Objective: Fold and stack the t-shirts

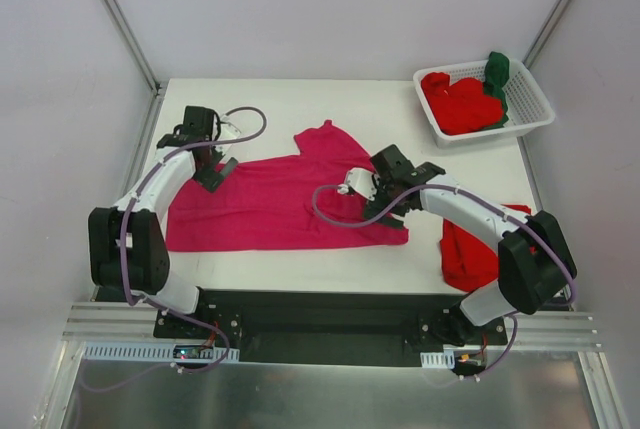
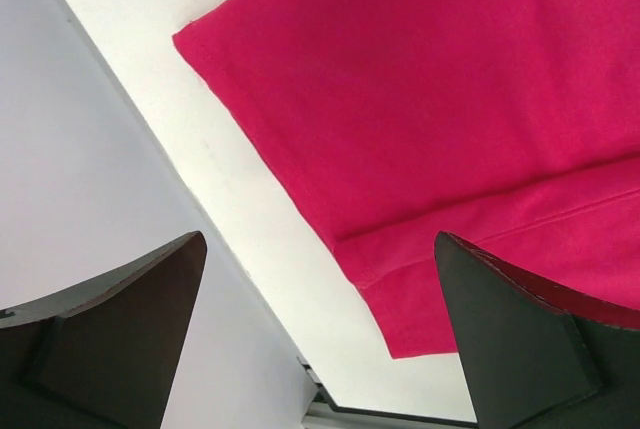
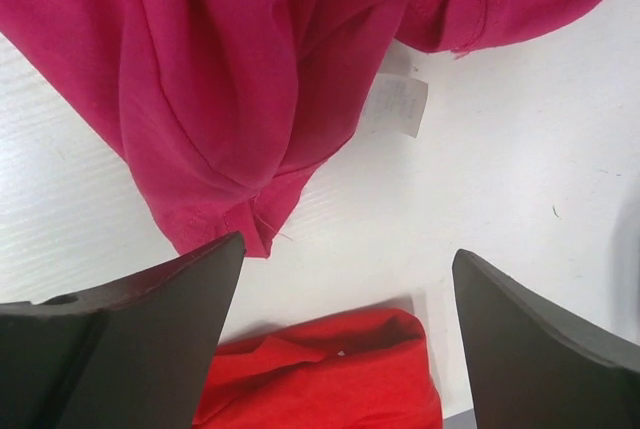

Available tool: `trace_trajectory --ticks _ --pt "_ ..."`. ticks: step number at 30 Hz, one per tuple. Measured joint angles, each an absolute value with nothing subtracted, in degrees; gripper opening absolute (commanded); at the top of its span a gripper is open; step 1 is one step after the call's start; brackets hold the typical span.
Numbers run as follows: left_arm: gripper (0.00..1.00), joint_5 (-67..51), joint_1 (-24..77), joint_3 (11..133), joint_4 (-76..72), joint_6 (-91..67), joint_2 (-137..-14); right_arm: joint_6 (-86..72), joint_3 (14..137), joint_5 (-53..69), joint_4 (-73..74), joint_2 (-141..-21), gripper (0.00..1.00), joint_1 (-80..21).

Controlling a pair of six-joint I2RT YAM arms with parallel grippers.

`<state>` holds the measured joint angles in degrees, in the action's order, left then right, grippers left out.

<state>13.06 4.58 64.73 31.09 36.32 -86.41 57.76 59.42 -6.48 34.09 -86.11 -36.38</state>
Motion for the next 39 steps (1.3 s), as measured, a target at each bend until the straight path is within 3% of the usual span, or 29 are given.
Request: trace_trajectory --ticks 10,23,39 --pt "0.99 11.38 5.72 66.63 31.00 35.11 -95.53 55.18 59.48 -0.89 26.13 -87.29 0.89 -35.64" --pt "0.99 12.51 14.74 79.18 28.91 35.81 -101.67 54.87 62.70 2.37 14.76 -100.62 0.88 -35.77" --pt "0.99 13.15 21.67 73.32 29.41 35.55 -101.60 63.42 68.99 -10.33 9.69 -107.72 0.90 -33.76"
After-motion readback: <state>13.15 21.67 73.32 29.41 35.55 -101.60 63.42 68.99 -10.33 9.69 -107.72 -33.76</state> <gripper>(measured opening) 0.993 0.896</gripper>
